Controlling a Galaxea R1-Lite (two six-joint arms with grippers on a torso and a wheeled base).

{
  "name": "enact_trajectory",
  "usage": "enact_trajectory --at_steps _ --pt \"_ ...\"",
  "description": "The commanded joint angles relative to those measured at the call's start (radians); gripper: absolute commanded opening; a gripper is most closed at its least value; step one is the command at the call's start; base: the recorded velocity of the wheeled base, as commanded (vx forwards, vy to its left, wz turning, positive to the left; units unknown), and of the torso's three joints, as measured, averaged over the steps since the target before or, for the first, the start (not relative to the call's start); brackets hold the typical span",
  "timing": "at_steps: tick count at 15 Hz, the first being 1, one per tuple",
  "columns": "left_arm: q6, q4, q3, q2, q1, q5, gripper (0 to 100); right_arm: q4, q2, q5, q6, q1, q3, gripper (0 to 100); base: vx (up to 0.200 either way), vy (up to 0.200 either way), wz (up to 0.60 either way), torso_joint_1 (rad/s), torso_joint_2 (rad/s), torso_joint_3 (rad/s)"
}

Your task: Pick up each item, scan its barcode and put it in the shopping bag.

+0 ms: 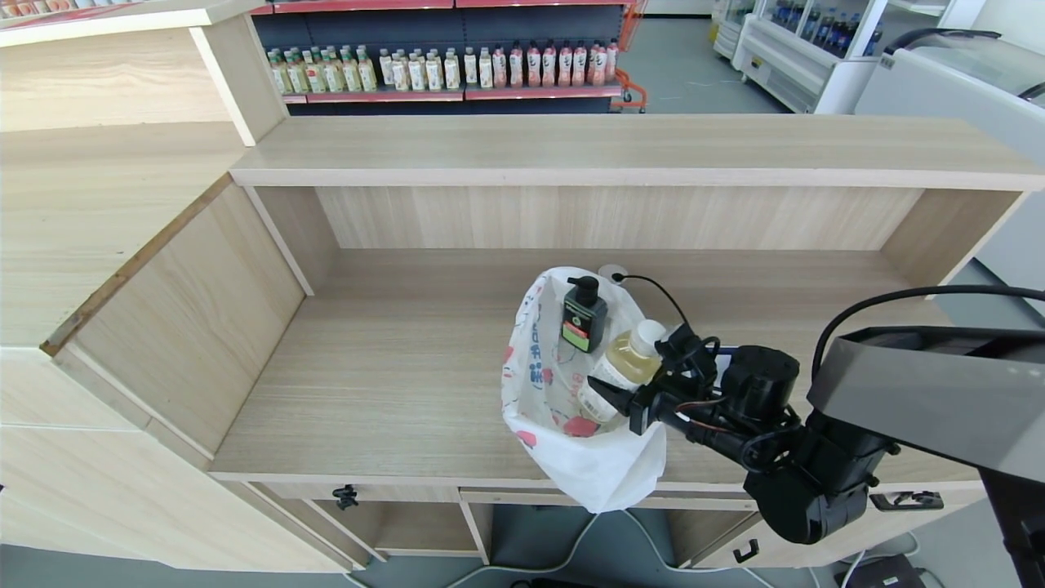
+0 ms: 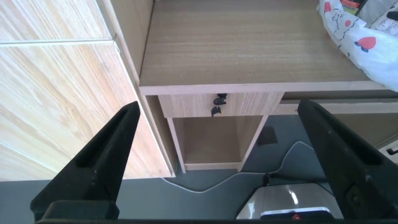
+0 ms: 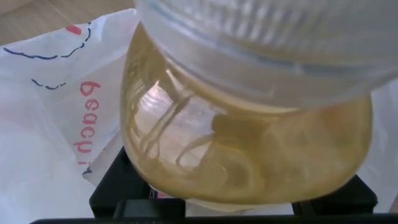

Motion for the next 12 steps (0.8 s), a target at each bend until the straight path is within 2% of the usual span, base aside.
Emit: enact_trajectory --at_steps 1,2,7,12 --pt "0.0 0.0 0.0 0.0 0.0 0.0 100 0.002 -0.017 0.001 0.0 -0.001 0.007 100 0.0 0.0 0.0 0.0 0.0 0.0" --pt "0.0 0.0 0.0 0.0 0.0 0.0 100 0.002 -0.034 0.001 0.003 -0.001 0.008 100 0.0 0.0 0.0 0.0 0.0 0.0" --pt "0.0 0.0 0.0 0.0 0.0 0.0 100 0.186 -0.312 -0.002 0.009 -0.024 0.111 100 0.0 0.0 0.0 0.0 0.0 0.0" --pt "0.0 0.0 0.0 0.0 0.0 0.0 100 0.45 -0.743 -0.011 0.024 -0.119 0.266 100 0.0 0.0 0.0 0.0 0.0 0.0"
